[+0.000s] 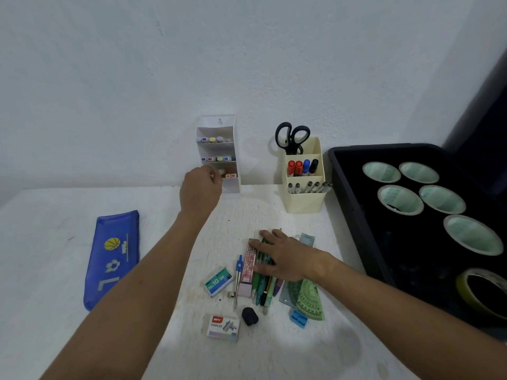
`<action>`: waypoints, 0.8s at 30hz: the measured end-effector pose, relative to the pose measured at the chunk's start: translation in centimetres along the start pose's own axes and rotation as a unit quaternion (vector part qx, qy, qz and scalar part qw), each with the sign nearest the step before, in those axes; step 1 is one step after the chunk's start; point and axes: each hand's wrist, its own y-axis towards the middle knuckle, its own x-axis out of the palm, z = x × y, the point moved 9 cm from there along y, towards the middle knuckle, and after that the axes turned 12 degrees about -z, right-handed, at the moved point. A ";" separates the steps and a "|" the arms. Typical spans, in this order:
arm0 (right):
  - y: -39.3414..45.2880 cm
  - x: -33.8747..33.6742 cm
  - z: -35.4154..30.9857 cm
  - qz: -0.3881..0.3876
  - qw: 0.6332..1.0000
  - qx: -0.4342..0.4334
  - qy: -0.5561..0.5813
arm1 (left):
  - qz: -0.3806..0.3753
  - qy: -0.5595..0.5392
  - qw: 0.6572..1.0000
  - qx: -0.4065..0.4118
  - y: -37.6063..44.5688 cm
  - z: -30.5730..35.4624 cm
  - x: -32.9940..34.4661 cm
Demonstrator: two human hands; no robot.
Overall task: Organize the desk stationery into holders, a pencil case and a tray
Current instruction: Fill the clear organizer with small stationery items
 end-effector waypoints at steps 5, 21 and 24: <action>0.1 -0.1 0.0 -0.002 1.000 -0.001 0.002 | -0.003 -0.038 0.999 -0.014 0.2 0.1 0.0; 0.5 0.0 0.3 -0.004 1.000 0.001 0.009 | -0.052 0.022 0.998 -0.003 0.5 0.4 1.2; 0.6 0.0 0.4 -0.007 1.000 0.001 0.007 | -0.056 0.023 0.998 0.005 0.1 0.6 1.1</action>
